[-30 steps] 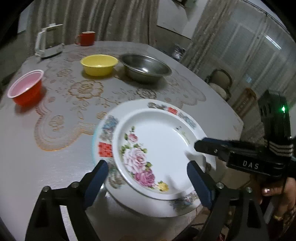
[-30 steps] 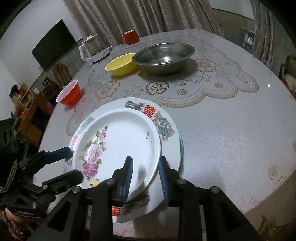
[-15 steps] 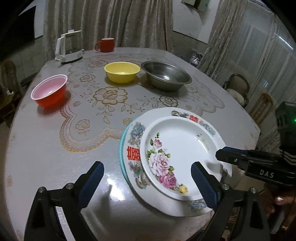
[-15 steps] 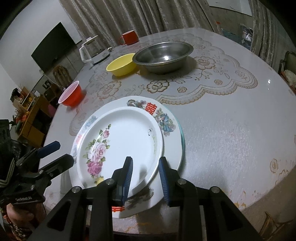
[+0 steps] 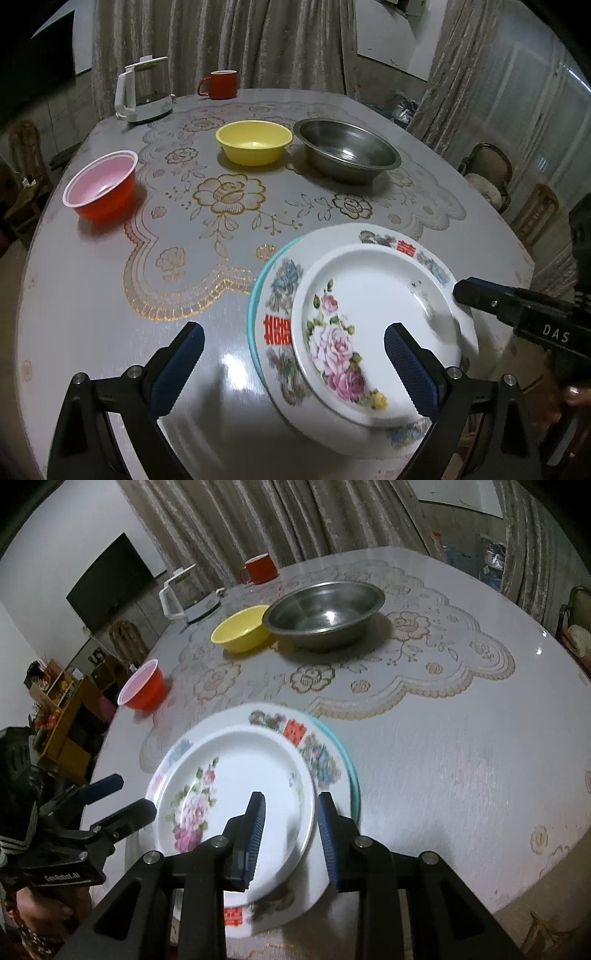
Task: Organize plates and bowls
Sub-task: 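Withdraw both grippers from the plate stack, then move both grippers to the steel bowl rim and close them on it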
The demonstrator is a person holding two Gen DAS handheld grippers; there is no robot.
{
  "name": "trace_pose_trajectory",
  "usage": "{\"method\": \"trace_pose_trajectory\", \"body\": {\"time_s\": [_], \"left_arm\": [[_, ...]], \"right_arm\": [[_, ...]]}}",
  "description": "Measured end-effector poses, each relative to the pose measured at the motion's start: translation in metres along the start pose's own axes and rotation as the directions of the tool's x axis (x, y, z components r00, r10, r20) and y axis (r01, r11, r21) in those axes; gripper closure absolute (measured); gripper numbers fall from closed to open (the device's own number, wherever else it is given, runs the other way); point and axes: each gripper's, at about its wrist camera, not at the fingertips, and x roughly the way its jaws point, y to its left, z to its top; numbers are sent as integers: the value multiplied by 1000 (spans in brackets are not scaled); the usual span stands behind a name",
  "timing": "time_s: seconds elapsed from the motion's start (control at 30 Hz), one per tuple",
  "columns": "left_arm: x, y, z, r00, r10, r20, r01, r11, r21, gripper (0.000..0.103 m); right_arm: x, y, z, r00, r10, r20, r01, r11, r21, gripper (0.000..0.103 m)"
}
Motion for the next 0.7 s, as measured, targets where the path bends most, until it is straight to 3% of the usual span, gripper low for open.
{"method": "trace_pose_trajectory", "body": {"time_s": [0.7], "left_arm": [[34,-10,41,998,-22,-55,22,1000,-3,4]], "right_arm": [[26,-34,38,1000,18,14,-19,999,44,72]]}}
